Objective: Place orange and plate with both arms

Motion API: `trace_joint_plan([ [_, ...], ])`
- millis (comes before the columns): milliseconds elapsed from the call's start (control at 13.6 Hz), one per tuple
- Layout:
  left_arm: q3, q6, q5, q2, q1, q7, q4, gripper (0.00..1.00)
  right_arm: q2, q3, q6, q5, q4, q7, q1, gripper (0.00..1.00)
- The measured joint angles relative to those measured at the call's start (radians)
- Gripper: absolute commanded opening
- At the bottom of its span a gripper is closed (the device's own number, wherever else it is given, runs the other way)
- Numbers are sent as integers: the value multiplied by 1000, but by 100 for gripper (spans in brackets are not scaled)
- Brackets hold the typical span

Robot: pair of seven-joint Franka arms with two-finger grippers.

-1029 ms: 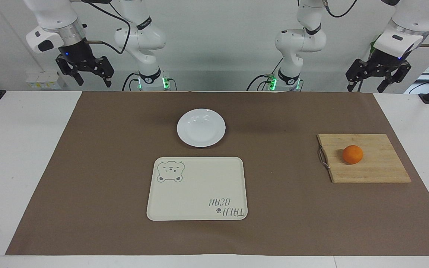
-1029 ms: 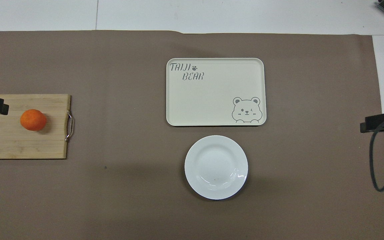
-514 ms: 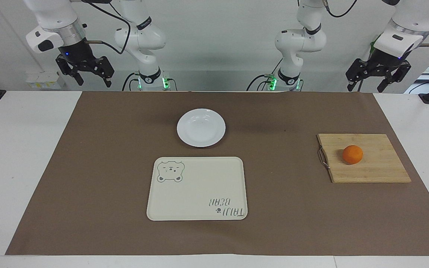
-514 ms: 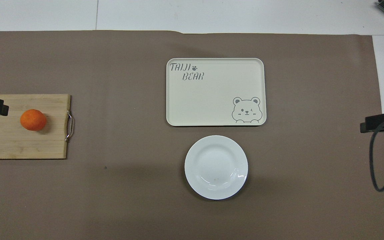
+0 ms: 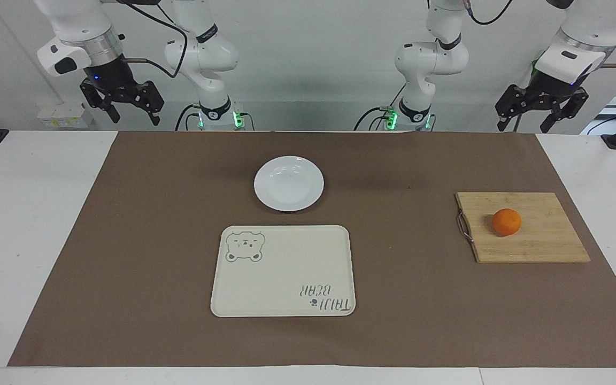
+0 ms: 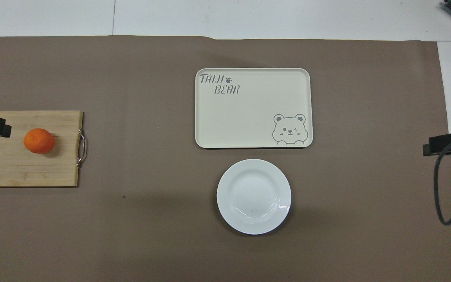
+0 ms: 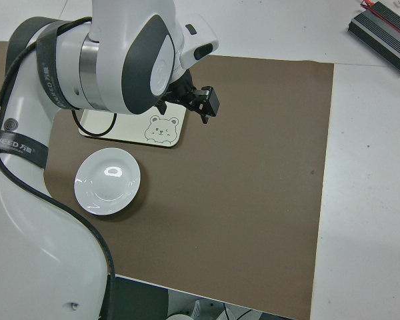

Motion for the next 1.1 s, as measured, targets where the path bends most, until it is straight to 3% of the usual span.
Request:
trace_joint_plan([
  [588,13,162,0,1,82,135,-136,100,0,0,0,0,0,0,0,100],
  [1102,15,532,0,14,138,216,-421,100,0,-11,2,0,1,0,-10,100],
])
